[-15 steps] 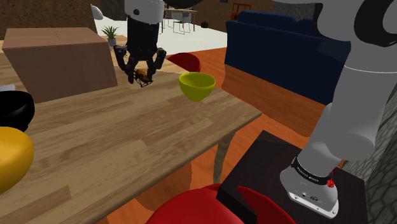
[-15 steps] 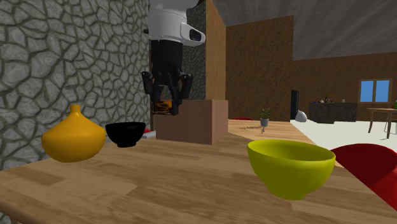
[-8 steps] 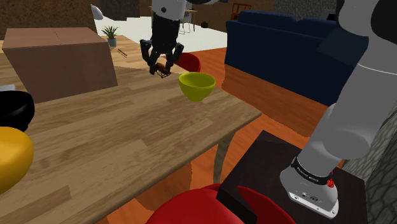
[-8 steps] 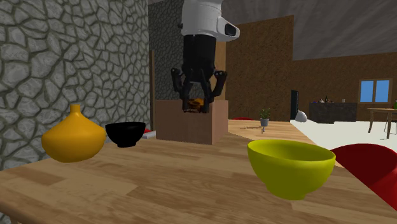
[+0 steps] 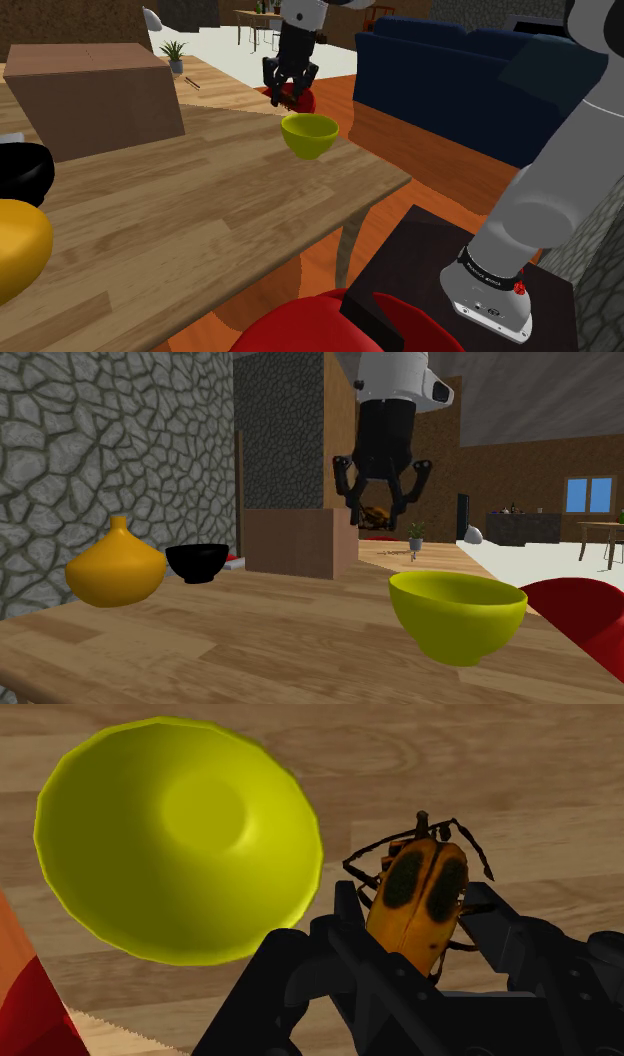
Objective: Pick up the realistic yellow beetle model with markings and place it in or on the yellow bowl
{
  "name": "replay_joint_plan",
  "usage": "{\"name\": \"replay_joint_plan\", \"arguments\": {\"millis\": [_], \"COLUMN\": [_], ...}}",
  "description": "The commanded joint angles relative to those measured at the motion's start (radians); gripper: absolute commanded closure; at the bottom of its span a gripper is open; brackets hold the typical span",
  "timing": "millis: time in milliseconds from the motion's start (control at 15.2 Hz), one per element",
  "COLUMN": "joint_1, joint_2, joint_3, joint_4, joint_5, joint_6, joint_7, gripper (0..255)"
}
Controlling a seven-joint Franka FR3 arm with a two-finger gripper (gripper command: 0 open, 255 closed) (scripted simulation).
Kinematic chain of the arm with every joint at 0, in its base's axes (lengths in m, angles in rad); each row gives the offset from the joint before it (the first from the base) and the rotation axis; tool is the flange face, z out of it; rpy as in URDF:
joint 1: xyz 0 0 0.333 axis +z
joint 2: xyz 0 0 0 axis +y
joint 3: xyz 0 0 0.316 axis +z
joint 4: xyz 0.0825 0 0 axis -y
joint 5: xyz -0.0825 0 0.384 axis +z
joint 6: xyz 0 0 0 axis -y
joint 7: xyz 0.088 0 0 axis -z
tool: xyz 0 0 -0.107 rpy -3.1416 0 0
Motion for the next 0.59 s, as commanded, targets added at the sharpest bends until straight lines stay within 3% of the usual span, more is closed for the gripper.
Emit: {"name": "replay_joint_plan", "arguments": {"millis": [0,396,528], "joint_1": [-0.023,-0.091,-0.090], "joint_2": [-0.021,-0.054,-0.055], "joint_3": [-0.029,-0.117,-0.117], "joint_4": [-0.016,-0.047,-0.074], "joint_5": [0.014,0.040,0.041], "joint_6": [-0.008,-0.025,0.002], "joint_7": [-0.057,-0.219,-0.222], "gripper": [255,255,255]}}
